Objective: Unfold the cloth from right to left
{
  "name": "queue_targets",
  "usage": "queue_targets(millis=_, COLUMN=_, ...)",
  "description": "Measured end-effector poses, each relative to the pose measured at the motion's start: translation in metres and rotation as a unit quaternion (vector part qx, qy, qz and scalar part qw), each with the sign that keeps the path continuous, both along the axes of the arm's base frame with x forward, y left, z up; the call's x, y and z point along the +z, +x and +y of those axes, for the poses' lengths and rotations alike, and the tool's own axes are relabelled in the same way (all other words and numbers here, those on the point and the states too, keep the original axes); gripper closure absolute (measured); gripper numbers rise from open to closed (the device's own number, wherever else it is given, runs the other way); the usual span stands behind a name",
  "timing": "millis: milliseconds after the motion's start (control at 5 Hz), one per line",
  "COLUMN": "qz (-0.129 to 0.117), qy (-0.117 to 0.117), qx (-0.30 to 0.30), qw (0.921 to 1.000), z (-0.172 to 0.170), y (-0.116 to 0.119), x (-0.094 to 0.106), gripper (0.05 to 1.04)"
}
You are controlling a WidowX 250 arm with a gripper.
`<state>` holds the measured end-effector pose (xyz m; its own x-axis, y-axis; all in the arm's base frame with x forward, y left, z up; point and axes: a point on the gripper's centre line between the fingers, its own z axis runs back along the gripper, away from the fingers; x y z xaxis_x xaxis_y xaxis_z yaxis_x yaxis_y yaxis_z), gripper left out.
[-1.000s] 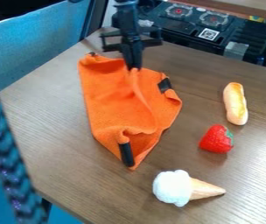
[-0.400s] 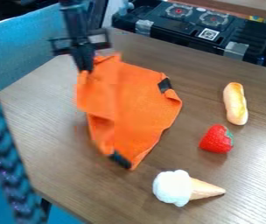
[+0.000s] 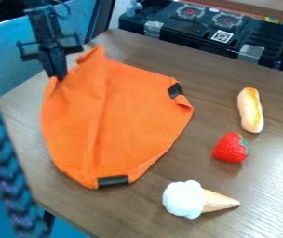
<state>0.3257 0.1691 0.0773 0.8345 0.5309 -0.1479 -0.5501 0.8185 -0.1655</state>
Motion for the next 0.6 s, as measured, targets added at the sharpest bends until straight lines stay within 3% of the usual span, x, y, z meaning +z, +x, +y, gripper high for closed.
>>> queue_targets(millis=400, qz=0.031, qy=-0.011, qx=0.027, qw=0.9991, z=0.009, y=-0.025, x=-0.013, gripper=1.028)
queue_targets(millis=600, qz=0.030, qy=-0.007, qx=0.053, qw=0.9981, z=0.012, y=-0.030, x=-0.010, gripper=1.028)
